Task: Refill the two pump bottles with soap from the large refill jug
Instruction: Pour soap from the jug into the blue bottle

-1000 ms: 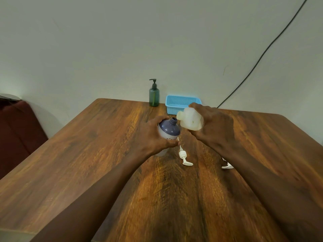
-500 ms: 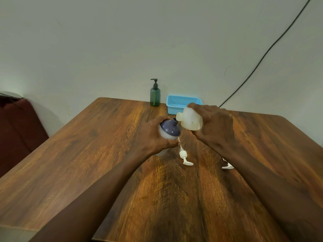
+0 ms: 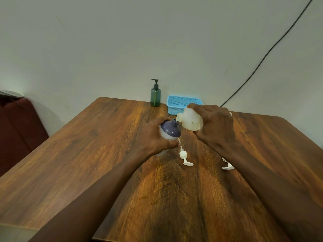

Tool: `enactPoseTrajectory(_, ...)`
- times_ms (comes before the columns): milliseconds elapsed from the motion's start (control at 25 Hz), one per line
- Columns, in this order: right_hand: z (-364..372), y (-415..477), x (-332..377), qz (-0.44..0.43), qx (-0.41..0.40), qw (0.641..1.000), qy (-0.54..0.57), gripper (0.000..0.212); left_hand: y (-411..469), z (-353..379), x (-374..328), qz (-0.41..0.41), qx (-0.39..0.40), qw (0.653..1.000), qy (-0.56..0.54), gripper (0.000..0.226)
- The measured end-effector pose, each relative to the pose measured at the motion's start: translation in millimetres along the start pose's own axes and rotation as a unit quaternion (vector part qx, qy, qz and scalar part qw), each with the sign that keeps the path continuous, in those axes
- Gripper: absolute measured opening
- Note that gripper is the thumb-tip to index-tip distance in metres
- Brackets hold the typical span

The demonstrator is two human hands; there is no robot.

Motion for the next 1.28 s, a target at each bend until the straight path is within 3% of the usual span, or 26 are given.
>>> enactPoseTrajectory(1280, -5.4, 2.1, -0.2, 0.001, 0.003, 1.0, -0.025, 0.077, -2.3, 5.1, 18.2, -0.02, 0.004, 1.0, -0.001, 0.093)
Point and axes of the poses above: each hand's wrist, its own y-axis towards the middle knuckle, its own z-axis out of the palm, x = y × z, the point moved 10 cm from there along y, towards the middle knuckle, and after that the axes turned 12 degrees about x, right-handed, at the moved point
